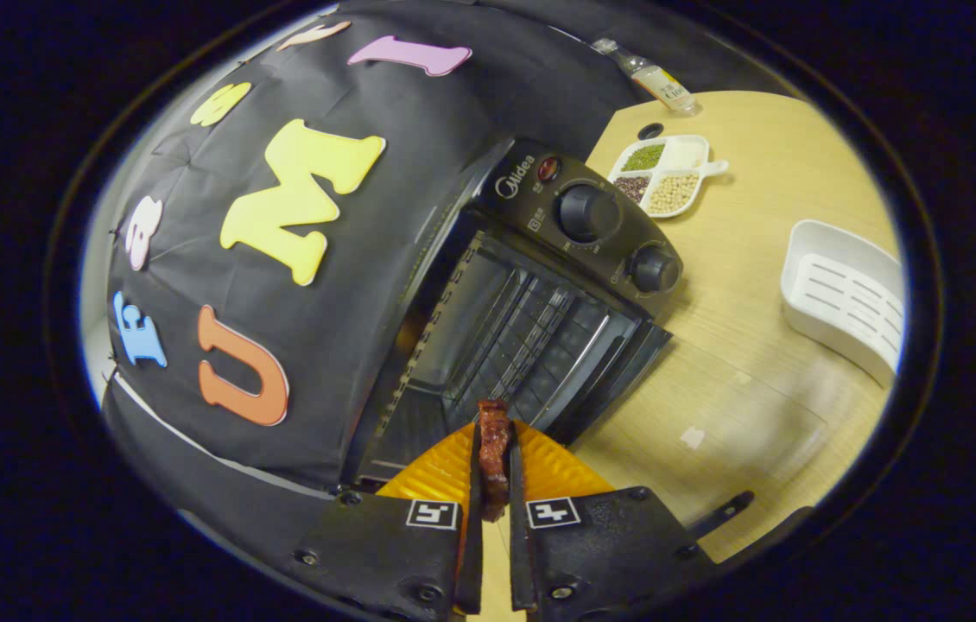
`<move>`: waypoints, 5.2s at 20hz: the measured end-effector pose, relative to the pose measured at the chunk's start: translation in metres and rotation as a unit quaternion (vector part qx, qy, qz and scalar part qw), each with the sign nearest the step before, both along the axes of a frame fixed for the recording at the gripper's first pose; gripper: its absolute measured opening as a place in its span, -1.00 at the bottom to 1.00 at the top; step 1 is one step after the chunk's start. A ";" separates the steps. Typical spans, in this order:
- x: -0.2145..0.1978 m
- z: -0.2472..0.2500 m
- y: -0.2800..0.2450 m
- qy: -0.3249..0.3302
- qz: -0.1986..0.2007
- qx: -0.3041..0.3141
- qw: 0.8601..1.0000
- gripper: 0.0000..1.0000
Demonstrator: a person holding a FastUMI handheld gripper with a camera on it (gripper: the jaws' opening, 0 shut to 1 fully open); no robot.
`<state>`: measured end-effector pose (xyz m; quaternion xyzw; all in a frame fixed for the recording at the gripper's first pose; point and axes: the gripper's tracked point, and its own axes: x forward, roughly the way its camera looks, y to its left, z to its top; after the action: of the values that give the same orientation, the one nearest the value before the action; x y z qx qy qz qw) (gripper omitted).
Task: Open the toaster oven, put the food inside, and close the toaster oven door.
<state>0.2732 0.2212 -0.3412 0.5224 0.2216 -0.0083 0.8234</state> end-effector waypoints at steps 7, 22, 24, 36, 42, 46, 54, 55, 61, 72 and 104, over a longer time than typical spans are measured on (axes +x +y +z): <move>0.061 -0.011 0.015 -0.008 -0.017 -0.010 1.000 -0.66; 0.045 -0.022 0.001 0.015 0.035 -0.210 0.977 1.00; 0.034 -0.016 0.000 0.007 0.049 -0.236 0.971 1.00; -0.085 0.020 -0.046 -0.014 0.133 -0.353 0.926 1.00; -0.161 0.020 -0.072 -0.014 0.180 -0.438 0.881 1.00; -0.209 0.011 -0.079 0.001 0.202 -0.450 0.870 1.00; -0.259 -0.033 -0.072 0.031 0.235 -0.441 0.866 1.00; -0.262 -0.040 -0.069 0.037 0.240 -0.440 0.865 1.00; -0.245 -0.079 -0.033 0.058 0.265 -0.432 0.860 1.00; -0.181 -0.118 0.000 0.093 0.282 -0.449 0.843 1.00; -0.061 0.040 0.011 -0.022 0.244 -0.455 0.856 1.00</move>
<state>0.2120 0.2324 -0.3007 0.0188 0.2958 0.1044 0.9493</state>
